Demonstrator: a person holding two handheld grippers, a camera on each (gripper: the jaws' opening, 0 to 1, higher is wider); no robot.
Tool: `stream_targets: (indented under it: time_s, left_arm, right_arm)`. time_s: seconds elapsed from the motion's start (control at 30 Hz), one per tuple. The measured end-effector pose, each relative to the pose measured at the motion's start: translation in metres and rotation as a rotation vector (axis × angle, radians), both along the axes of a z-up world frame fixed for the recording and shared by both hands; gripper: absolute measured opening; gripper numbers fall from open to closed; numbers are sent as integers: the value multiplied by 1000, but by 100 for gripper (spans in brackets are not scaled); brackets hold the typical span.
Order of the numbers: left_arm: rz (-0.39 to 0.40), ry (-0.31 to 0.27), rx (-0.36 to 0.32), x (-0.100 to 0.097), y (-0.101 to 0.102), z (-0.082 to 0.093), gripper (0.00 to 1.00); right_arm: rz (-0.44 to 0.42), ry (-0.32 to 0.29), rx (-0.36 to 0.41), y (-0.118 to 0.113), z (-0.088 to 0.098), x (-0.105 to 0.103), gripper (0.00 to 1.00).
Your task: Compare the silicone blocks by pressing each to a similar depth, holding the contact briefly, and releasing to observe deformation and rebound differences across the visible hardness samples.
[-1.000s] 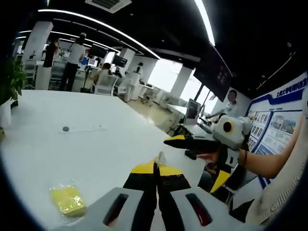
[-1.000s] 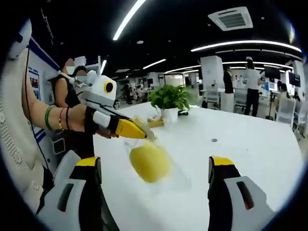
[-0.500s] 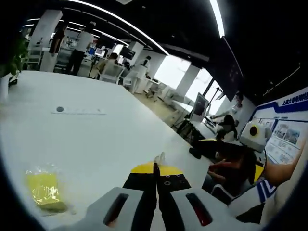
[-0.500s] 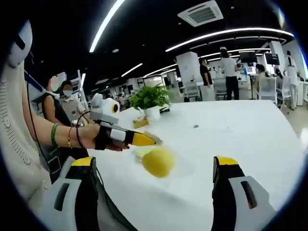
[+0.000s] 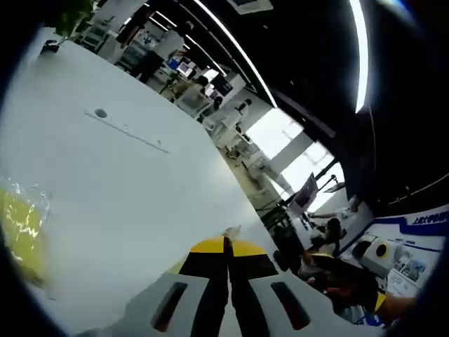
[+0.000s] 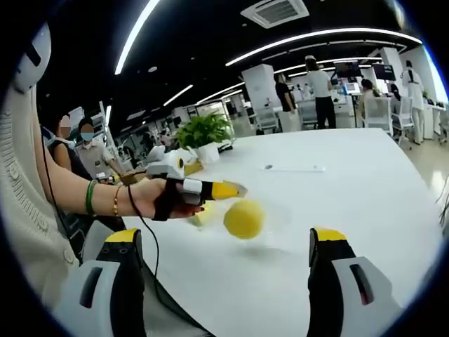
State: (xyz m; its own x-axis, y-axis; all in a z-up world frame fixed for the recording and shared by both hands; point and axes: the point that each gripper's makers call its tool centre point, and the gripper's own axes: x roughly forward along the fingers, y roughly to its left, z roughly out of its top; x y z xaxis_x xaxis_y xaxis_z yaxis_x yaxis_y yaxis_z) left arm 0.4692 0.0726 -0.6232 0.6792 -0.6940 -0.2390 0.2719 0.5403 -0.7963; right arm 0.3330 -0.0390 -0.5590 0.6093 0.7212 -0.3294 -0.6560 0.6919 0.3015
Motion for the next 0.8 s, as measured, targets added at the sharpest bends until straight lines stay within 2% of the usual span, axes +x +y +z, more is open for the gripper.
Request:
stream_targets:
  time_s: [0.2,0.47,0.8]
  left_arm:
    - [14,53,42,13,8,-30,0]
    - [7,99,104,30,16,-58,0]
    - [18,174,82,52,18,-85,0]
  right_arm:
    - [-22,22,-8,-8,-7,7,91]
    - [-45,61,-1,-8,-18,15,90]
    - [-49,81,-4,-3,-24,18,90]
